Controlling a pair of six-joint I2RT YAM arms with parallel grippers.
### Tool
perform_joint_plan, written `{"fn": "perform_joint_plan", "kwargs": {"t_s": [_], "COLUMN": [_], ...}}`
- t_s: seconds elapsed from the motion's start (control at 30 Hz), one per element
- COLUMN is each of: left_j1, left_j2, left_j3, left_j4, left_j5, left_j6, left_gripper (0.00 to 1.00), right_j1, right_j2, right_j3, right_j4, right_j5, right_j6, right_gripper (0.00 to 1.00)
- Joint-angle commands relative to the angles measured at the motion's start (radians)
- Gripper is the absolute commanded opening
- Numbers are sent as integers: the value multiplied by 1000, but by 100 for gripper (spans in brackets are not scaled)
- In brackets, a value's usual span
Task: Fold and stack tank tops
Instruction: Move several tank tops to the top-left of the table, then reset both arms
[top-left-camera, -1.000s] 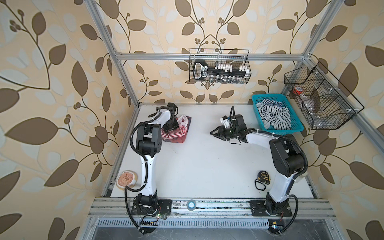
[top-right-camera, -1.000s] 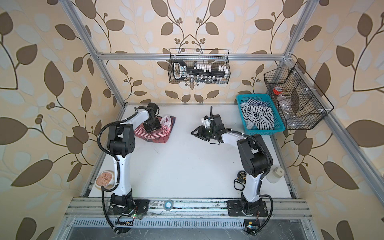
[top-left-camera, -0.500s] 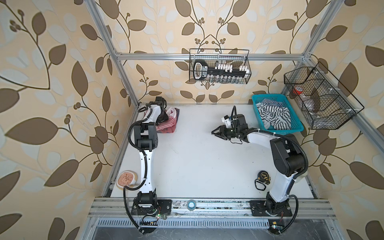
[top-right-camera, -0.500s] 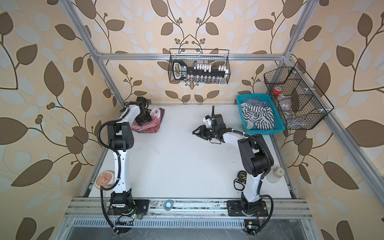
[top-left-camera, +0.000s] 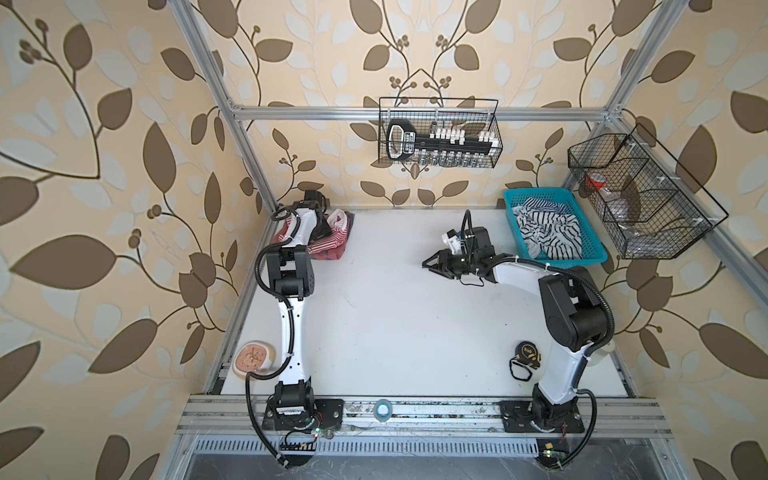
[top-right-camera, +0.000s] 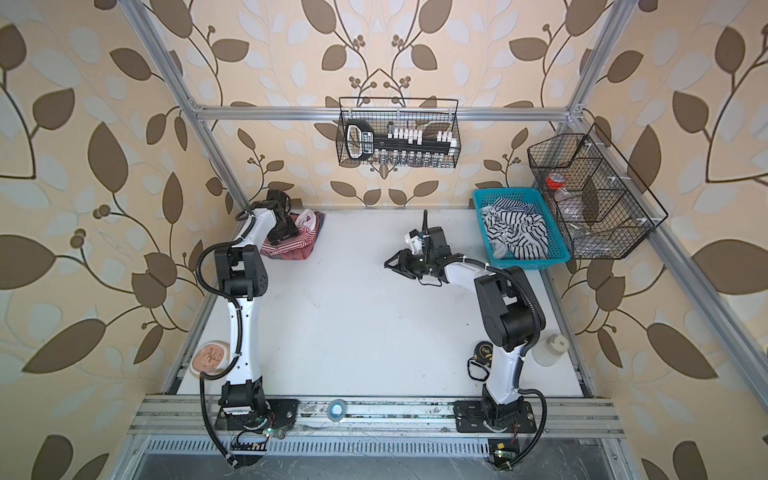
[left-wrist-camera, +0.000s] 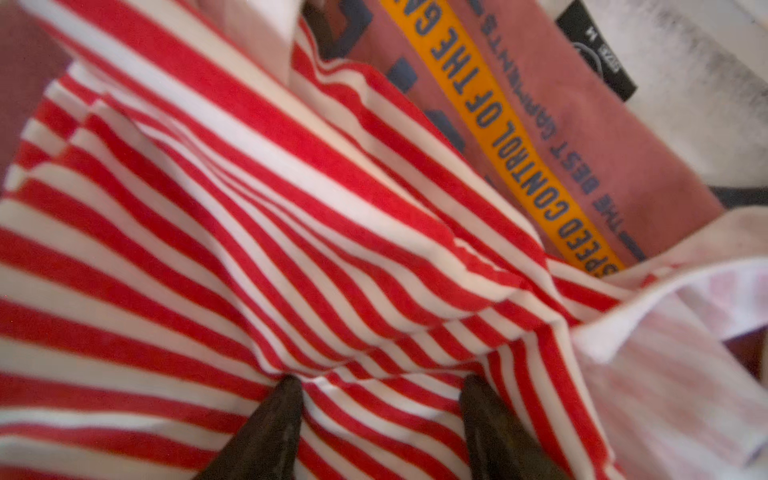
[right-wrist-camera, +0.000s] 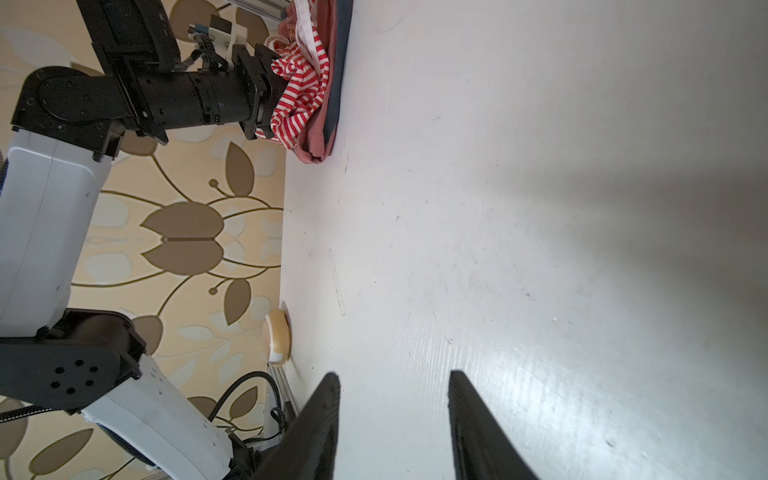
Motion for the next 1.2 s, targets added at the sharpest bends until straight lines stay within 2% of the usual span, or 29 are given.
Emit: {"fn": "perform_joint_plan", "kwargs": {"t_s": [0.0,0.03,0.07,0.2,0.33,0.5,0.6,0.67,0.77,0.87,1.03,1.17], "left_j1": [8,8,9,8,7,7,5,-7,-11,-45,-44,-45], "left_j2": [-141,-191,-235,-451,-721,-1042,-1227,-1307,-1367,-1377,-1353,-1292], "left_j3": [-90,-123,-148,-259,-475,-785,-1047,-1181,-1354,-1514,-1724,-1780], "left_j4": [17,32,44,66,163,322,487,553,631,791,1035,1112], "left_j5": [-1,-8,-13,-36,-33,113,184,164,150,106,60,82], "left_j6": [-11,-15,-16,-4,35,159,224,237,227,266,300,316], "left_gripper": [69,72,75,86,99,99,99,99,99,99,99,99], "right_j1": [-1,-3,-7,-46,-120,-241,-319,-355,-376,-386,-394,-397], "right_j2": [-19,-36,-54,-198,-407,-669,-824,-918,-1010,-1010,-887,-769], "right_j3": [28,27,26,-20,-71,-161,-279,-384,-564,-703,-893,-975], "right_j4": [-18,-28,-39,-48,-130,-267,-244,-176,-17,129,495,724], "right_j5": [-26,-29,-28,-16,35,168,296,389,541,565,642,645], "right_j6": [-26,-36,-49,-89,-185,-349,-418,-456,-487,-556,-555,-538], "right_gripper": [48,88,100,100,100,100,100,100,100,100,100,100]}}
